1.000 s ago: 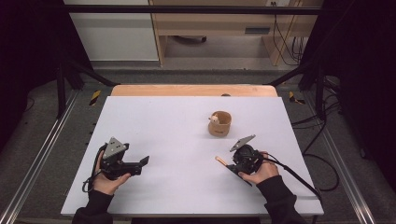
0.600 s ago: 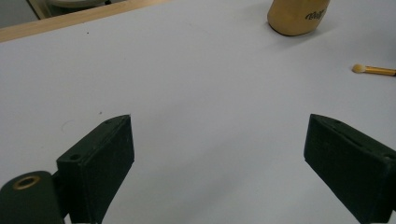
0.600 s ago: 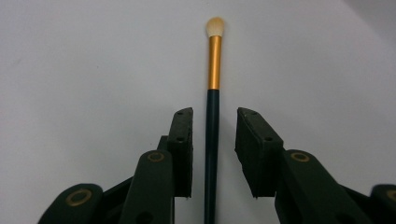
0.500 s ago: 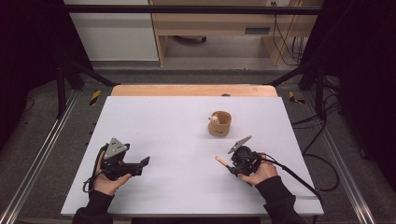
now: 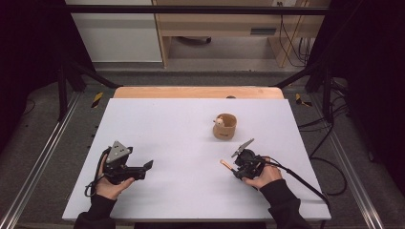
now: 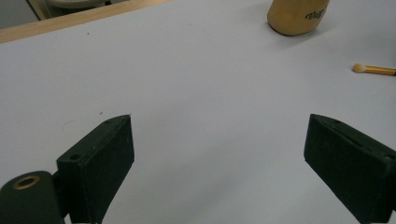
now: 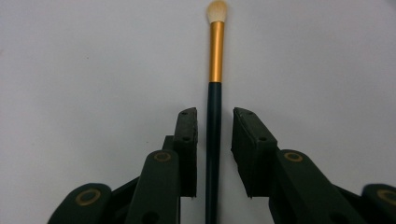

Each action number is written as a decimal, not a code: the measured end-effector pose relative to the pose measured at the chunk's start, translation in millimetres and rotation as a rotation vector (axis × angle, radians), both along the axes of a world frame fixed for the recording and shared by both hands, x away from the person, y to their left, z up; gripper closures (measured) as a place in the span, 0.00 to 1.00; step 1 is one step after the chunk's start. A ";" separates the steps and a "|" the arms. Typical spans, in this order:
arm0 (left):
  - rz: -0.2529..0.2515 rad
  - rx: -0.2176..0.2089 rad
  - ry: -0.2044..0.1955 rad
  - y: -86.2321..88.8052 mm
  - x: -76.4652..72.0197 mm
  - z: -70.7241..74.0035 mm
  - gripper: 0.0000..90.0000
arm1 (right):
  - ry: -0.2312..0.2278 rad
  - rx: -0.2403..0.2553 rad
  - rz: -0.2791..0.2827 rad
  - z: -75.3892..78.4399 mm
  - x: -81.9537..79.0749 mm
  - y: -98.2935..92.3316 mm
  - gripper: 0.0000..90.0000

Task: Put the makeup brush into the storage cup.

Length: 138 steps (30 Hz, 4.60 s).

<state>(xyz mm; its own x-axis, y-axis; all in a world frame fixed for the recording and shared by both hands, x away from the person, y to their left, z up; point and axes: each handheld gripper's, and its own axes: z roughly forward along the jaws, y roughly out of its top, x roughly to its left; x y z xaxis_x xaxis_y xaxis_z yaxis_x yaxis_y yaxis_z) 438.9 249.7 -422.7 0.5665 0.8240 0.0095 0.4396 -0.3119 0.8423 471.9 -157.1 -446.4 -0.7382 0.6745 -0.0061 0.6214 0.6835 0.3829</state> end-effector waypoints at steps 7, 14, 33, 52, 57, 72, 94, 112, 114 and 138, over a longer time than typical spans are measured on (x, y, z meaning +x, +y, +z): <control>0.000 0.001 -0.001 -0.1 -0.1 0.0 0.09 | 0.008 -0.007 0.007 -0.6 0.2 -0.3 0.82; -0.001 0.002 -0.001 -0.5 -0.3 0.0 0.09 | 0.023 -0.016 0.007 -0.2 -1.3 -0.5 0.83; -0.002 0.003 -0.001 -0.1 -0.1 0.1 0.09 | 0.055 -0.039 0.011 -3.3 -0.7 0.8 0.90; 0.000 0.001 -0.002 -0.1 -0.3 0.2 0.09 | 0.032 -0.037 0.014 -3.1 -2.5 1.1 0.93; -0.002 0.001 -0.003 -0.2 -0.3 0.4 0.09 | 0.018 -0.016 0.011 -0.7 -3.0 0.2 0.93; -0.003 -0.014 -0.003 -3.1 -0.9 0.0 0.09 | -0.087 0.172 -0.006 18.9 -10.8 -7.2 0.93; -0.041 -0.038 -0.003 -13.0 -4.3 1.1 0.09 | -0.236 0.418 0.012 35.5 -21.9 -13.9 0.93; -0.077 -0.087 -0.004 -31.3 -9.3 1.0 0.10 | -0.328 0.561 0.028 40.5 -32.4 -13.9 0.93; -0.080 -0.091 -0.004 -32.2 -9.5 1.2 0.10 | -0.333 0.564 0.031 40.4 -32.7 -13.9 0.93; -0.170 -0.197 -0.040 -75.8 -11.2 19.7 0.12 | -0.357 0.623 0.031 42.9 -37.1 -14.5 0.93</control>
